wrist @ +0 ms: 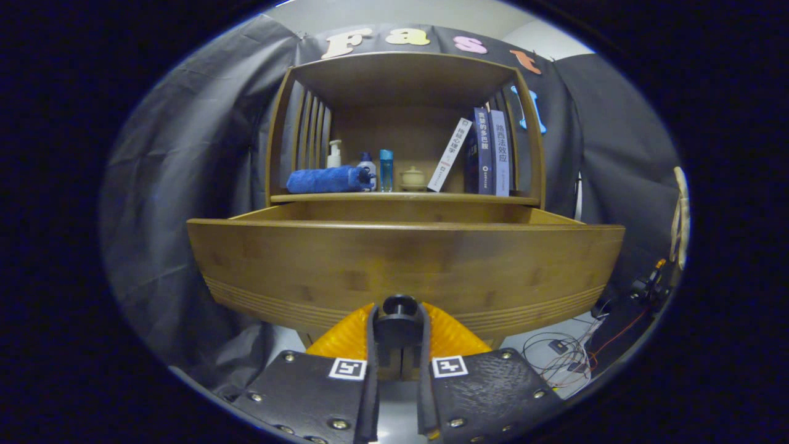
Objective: Pull open the drawer, take out the items inside it, and place them on the countertop above the cabinet.
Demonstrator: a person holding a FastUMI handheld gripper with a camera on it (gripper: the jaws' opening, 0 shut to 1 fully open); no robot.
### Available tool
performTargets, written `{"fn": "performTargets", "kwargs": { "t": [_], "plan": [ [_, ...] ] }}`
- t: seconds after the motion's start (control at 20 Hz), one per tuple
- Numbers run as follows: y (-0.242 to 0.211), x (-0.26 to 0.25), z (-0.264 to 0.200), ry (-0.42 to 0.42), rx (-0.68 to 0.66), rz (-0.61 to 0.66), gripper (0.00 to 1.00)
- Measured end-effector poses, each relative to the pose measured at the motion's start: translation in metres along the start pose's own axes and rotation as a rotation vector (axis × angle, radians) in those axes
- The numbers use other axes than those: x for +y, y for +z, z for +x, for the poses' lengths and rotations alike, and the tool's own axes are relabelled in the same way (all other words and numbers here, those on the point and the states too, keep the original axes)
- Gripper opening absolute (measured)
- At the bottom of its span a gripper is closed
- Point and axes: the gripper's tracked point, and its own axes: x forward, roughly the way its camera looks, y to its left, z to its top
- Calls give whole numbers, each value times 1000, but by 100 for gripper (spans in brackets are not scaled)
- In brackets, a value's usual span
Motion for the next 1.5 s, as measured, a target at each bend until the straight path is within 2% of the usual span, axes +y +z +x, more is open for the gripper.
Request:
{"fn": "performTargets", "kwargs": {
  "t": [0.2, 0.3, 0.4, 0.55, 0.6, 0.8, 1.0, 1.15, 1.35, 1.5],
  "plan": [
    [-5, 0, -8, 15, 17, -23, 24],
    [2, -1, -13, 31, 20, 18, 32],
    [29, -15, -22, -14, -52, 12, 51],
    [66, -22, -41, -22, -102, -25, 78],
    [79, -21, -43, -21, -113, -24, 80],
    [135, -36, -44, -67, -151, 1, 97],
    [171, -45, -20, -97, -123, 39, 98],
    [181, -40, 8, -87, -78, 28, 98],
    [171, -28, 44, -62, 18, -15, 98],
    [147, -21, 70, -56, 120, -53, 98]
  ]
}}
